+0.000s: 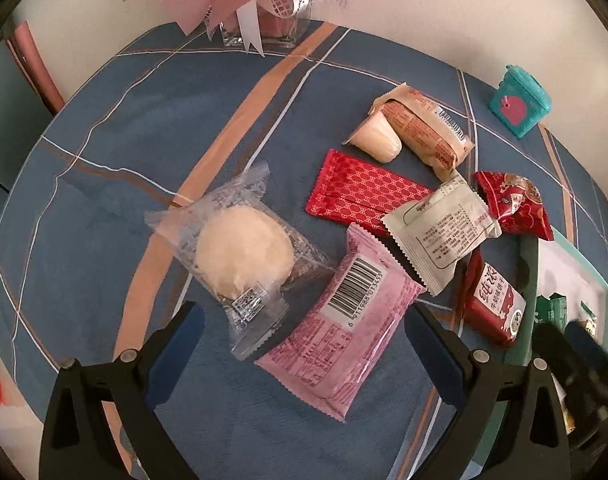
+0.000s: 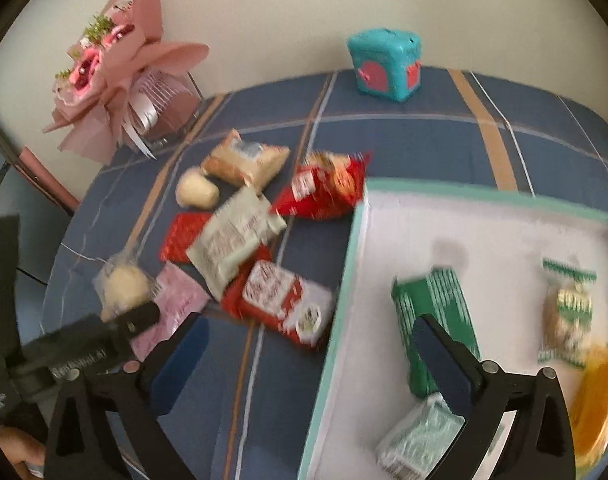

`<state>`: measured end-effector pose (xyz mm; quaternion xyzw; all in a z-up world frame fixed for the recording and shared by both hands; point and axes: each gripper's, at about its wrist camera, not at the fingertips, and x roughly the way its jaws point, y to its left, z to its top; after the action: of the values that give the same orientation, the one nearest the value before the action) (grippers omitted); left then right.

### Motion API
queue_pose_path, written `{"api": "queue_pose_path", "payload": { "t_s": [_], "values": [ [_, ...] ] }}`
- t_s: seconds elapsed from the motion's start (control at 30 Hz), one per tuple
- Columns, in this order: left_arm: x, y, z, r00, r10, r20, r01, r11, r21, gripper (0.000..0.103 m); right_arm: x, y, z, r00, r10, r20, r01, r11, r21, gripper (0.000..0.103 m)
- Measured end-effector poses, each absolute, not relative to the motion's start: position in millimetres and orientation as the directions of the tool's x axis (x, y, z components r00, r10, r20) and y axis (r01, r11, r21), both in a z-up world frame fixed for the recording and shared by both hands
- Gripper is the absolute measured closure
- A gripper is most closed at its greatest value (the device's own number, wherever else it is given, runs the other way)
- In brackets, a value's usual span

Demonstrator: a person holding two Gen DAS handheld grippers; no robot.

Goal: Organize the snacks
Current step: 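Grasp the red-and-white milk biscuit packet with the right tool while the left grasps the pink barcode packet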

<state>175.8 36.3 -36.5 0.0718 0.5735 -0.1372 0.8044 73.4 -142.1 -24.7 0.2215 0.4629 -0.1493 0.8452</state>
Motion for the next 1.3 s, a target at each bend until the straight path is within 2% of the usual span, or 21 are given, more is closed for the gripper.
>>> {"api": "queue_pose_path", "payload": {
  "t_s": [0.2, 0.37, 0.53, 0.6, 0.67, 0.8, 0.9, 1.3],
  "values": [
    [186.5, 36.8, -41.4, 0.280, -0.145, -0.949, 0.272, 0.960, -0.067, 0.003, 93.6, -147.1, -21.5, 0.549, -0.021, -0.836, 0.405, 0.881, 0.244, 0.000],
    [195.2, 38.9, -43.3, 0.277, -0.146, -0.950, 0.265, 0.962, -0.070, 0.003, 108.0, -136.0, -22.5, 0.523, -0.080, -0.849, 0.351, 0.927, 0.129, 0.000],
    [199.7, 40.9, -46.1, 0.272, -0.130, -0.953, 0.264, 0.963, -0.056, 0.003, 114.5, -128.9, -27.3, 0.515, -0.075, -0.854, 0.283, 0.955, 0.087, 0.001],
    [202.2, 43.9, -47.3, 0.267, -0.129, -0.955, 0.260, 0.964, -0.058, 0.003, 117.9, -125.4, -30.7, 0.510, -0.069, -0.857, 0.261, 0.962, 0.078, 0.003],
    [204.4, 46.1, -50.7, 0.262, -0.117, -0.958, 0.252, 0.966, -0.048, 0.003, 122.3, -121.3, -34.5, 0.501, -0.063, -0.863, 0.236, 0.970, 0.066, 0.010],
    [209.6, 54.7, -54.1, 0.246, -0.134, -0.960, 0.226, 0.971, -0.078, 0.003, 127.4, -118.4, -43.0, 0.484, -0.058, -0.873, 0.222, 0.973, 0.058, 0.015],
    [211.4, 60.1, -52.8, 0.244, -0.149, -0.958, 0.213, 0.972, -0.097, 0.003, 129.7, -115.0, -46.7, 0.475, -0.053, -0.878, 0.203, 0.978, 0.051, 0.024],
    [211.2, 59.4, -53.3, 0.210, -0.186, -0.960, 0.242, 0.961, -0.134, 0.003, 135.9, -111.3, -59.6, 0.448, -0.038, -0.893, 0.207, 0.976, 0.063, 0.026]
  ]
}}
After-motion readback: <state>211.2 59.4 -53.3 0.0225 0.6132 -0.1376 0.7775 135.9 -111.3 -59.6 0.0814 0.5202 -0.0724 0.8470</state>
